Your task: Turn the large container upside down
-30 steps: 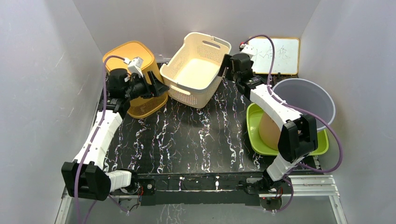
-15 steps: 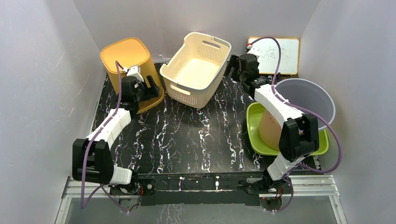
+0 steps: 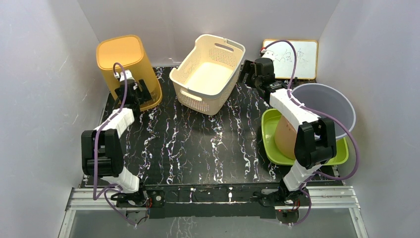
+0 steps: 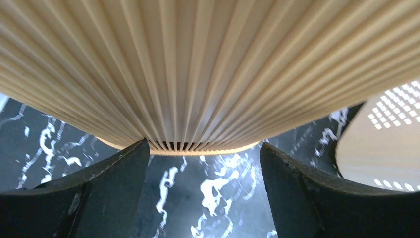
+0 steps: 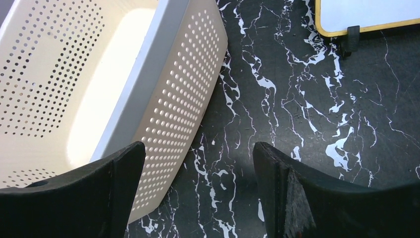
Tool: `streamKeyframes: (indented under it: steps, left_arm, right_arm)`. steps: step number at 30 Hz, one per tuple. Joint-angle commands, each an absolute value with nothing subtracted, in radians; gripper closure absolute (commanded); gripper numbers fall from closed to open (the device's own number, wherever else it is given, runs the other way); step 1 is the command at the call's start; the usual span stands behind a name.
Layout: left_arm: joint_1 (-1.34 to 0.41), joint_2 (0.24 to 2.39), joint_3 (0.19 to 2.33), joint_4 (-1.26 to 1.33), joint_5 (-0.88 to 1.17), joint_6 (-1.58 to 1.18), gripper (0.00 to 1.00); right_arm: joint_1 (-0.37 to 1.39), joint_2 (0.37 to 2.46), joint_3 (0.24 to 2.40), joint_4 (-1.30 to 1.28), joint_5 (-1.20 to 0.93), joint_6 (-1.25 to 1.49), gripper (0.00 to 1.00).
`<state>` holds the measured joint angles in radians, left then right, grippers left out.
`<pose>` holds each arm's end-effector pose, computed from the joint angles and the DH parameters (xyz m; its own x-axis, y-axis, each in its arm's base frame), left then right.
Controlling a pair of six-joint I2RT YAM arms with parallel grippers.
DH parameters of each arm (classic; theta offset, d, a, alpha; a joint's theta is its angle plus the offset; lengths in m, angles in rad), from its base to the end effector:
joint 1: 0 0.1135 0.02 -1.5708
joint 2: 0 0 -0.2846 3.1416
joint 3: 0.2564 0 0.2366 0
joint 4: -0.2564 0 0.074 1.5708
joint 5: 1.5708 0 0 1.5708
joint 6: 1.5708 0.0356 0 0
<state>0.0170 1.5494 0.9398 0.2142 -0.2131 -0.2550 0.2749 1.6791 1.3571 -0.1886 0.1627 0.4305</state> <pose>0.3361 0.0132 0.2743 -0.3193 -0.2520 -0.9136 -0.3020 0.9408 -0.1540 0.3693 0.0982 0.3276 -0.4825 0.2918 -0.8259 0.0765 0.9533 0.2922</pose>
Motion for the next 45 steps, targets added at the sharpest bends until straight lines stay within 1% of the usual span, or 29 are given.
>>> streamKeyframes:
  steps: [1,10,14,17,20,24,26,29,31,35,40,45]
  left_arm:
    - [0.079,1.593,1.031,0.276,-0.214,-0.178,0.19]
    - [0.148,1.662,1.132,0.253,-0.16,-0.112,0.17]
    - [0.148,1.665,1.177,0.164,-0.103,-0.109,0.16]
    - [0.148,1.645,1.209,0.054,-0.082,-0.139,0.13]
    - [0.147,1.581,1.212,-0.037,-0.03,-0.176,0.13]
    - [0.14,1.426,1.134,-0.082,0.072,-0.224,0.14]
    - [0.135,1.346,1.086,-0.084,0.141,-0.241,0.14]
    - [0.113,1.283,1.046,-0.122,0.258,-0.268,0.16]
    - [0.096,1.257,1.03,-0.155,0.286,-0.269,0.16]
    - [0.093,1.216,1.013,-0.234,0.278,-0.256,0.16]
    - [0.092,1.219,1.072,-0.36,0.309,-0.254,0.16]
    - [0.092,1.2,1.07,-0.397,0.28,-0.294,0.16]
  right_arm:
    - [0.264,1.678,1.371,-0.128,0.146,0.41,0.21]
    - [0.259,1.672,1.373,-0.134,0.144,0.392,0.21]
    - [0.259,1.673,1.382,-0.152,0.159,0.382,0.19]
    - [0.258,1.67,1.388,-0.169,0.15,0.377,0.18]
    - [0.258,1.657,1.384,-0.173,0.139,0.373,0.18]
    - [0.259,1.636,1.375,-0.184,0.138,0.375,0.18]
    - [0.259,1.631,1.379,-0.189,0.131,0.374,0.17]
    - [0.266,1.632,1.411,-0.192,0.094,0.362,0.15]
    - [0.288,1.633,1.45,-0.204,0.102,0.341,0.17]
    - [0.349,1.639,1.536,-0.246,0.104,0.264,0.18]
    - [0.418,1.665,1.649,-0.319,0.003,0.154,0.18]
    - [0.471,1.732,1.741,-0.358,-0.226,0.061,0.21]
